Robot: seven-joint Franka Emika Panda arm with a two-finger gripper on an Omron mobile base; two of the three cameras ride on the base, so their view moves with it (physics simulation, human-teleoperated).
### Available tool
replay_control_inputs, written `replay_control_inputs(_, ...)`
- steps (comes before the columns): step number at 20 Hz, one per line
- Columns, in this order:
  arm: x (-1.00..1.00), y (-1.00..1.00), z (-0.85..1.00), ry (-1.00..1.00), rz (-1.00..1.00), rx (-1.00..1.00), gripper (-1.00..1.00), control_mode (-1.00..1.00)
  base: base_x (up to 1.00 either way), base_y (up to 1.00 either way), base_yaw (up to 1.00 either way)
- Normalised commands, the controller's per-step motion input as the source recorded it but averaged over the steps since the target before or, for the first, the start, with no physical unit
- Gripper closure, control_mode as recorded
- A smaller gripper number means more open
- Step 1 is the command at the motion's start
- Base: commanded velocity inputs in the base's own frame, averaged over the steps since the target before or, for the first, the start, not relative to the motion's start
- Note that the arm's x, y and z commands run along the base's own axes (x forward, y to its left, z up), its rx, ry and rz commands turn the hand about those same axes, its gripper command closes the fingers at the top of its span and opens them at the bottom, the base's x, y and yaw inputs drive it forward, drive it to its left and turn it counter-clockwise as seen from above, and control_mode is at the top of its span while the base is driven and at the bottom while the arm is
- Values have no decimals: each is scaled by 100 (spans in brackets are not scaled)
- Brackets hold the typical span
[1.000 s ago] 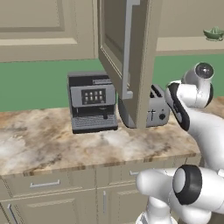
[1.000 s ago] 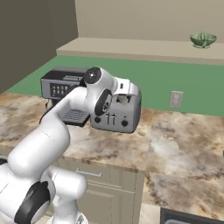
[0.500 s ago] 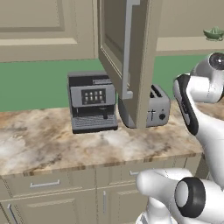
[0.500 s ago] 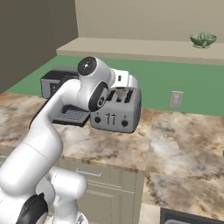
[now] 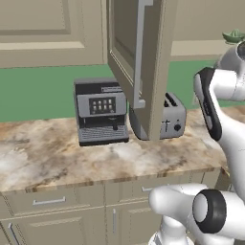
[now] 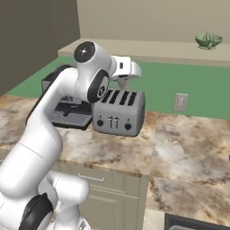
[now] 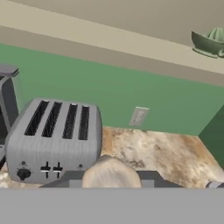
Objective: Pick the candle and candle from the dining table and place them in the open cabinet. Close the cabinet after placing the objects.
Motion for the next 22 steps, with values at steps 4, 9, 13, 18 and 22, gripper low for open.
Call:
replay_control_inputs(4, 0, 0, 41, -2, 7, -3, 100, -100, 0, 0, 0)
replay_control_inputs(9, 11, 0, 45, -2, 3, -5, 100, -100, 0, 0, 0)
replay_control_inputs(13, 26, 0, 31, -2, 2, -4, 100, -100, 0, 0, 0)
replay_control_inputs(18, 45, 0, 12, 0, 3, 0, 100, -100, 0, 0, 0)
replay_control_inputs(22, 46, 0, 14, -1, 3, 0, 100, -100, 0, 0, 0)
